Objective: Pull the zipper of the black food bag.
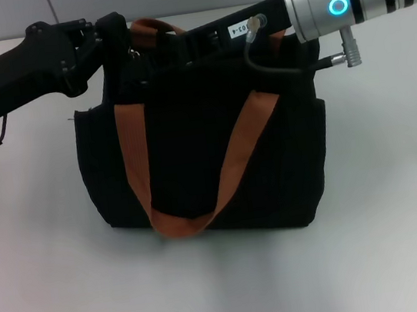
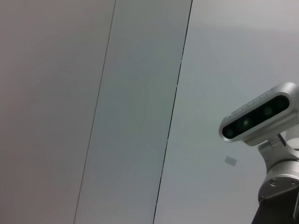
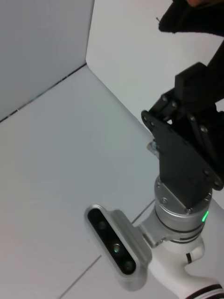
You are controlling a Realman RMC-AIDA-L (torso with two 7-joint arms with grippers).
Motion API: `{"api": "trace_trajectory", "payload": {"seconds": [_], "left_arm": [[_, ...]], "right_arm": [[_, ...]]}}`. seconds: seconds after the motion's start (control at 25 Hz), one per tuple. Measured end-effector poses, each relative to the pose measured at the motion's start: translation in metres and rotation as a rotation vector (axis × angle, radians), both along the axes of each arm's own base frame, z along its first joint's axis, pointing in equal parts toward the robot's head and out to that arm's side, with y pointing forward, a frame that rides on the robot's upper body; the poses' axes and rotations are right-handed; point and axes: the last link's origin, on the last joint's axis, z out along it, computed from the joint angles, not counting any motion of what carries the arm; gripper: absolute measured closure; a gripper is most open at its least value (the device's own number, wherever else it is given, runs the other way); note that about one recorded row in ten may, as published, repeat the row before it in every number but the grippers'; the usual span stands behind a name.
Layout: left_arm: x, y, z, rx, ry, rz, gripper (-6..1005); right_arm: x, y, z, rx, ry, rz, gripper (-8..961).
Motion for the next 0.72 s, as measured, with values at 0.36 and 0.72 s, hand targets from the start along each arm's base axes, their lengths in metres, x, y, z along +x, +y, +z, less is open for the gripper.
{"api": "trace_trajectory", "payload": {"seconds": [0.36, 0.72], "left_arm": [[-0.0021, -0.0013, 0.0002, 0.001, -0.003, 0.007, 973], [-0.0046, -0.0017, 0.0009, 0.005, -0.001, 0.016, 973]], "right_arm": [[-0.0015, 0.001, -0.0004, 0.001, -0.021, -0.009, 921], [-0.0022, 0.0009, 0.0056, 0.016, -0.077, -0.03, 939]]}}
